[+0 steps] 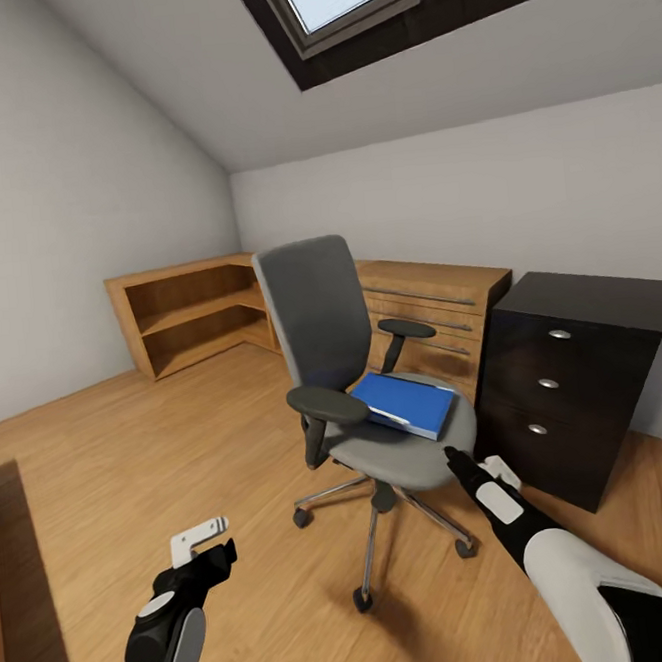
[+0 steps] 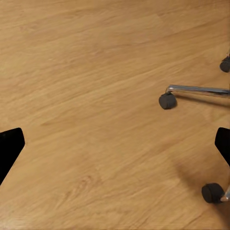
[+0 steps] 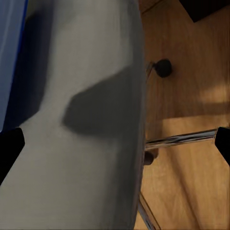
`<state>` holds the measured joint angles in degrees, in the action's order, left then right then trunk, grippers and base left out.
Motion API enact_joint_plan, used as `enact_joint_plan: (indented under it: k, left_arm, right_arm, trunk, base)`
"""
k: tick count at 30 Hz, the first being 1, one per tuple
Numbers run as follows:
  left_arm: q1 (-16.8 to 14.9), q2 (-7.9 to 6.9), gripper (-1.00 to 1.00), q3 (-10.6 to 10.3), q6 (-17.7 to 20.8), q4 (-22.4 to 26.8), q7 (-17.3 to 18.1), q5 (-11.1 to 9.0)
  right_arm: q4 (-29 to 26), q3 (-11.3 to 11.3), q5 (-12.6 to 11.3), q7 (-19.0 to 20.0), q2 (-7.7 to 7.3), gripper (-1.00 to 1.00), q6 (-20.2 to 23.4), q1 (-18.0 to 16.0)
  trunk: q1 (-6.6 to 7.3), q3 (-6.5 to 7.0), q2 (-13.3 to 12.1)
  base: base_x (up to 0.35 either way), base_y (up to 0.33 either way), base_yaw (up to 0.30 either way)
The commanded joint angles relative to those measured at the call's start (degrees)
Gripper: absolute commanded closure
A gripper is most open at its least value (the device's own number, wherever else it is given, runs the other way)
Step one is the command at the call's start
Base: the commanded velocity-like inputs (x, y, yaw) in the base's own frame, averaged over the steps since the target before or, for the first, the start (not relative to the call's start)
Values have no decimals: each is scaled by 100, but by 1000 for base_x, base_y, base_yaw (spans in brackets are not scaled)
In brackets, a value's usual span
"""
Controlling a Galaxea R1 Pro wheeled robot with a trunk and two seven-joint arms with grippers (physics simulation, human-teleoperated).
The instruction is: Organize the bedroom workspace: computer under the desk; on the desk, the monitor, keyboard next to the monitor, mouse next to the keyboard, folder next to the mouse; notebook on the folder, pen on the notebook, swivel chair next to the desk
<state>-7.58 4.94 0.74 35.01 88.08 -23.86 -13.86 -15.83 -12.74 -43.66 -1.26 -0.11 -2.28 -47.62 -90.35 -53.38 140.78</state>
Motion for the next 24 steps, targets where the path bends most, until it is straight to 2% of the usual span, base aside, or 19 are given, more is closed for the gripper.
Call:
enact_joint_plan:
  k: [1,5,16,24]
  left_arm:
    - [-3,-9,-100,7,15,13,-44,-62]
    - [-4,-23,-100,12,15,22,-43,-65]
    - [-6,-28,-100,14,15,24,-40,-72]
    - [-5,-29,-100,14,15,17,-39,-73]
  right_arm:
    - [-3,24,-62,-11,-34,-100,-18,-2]
    - [-7,26,-66,-7,-125,-100,-13,-1]
    - [30,26,-95,2,-116,-100,10,6]
    - [33,26,-98,3,-119,-100,20,7]
  trunk:
    - [1,-6,3]
    - [1,-6,3]
    - [1,-6,3]
    - [1,-6,3]
  base:
    - [0,0,0]
    - [0,0,0]
    - [-2,0,0]
    - [-226,0,0]
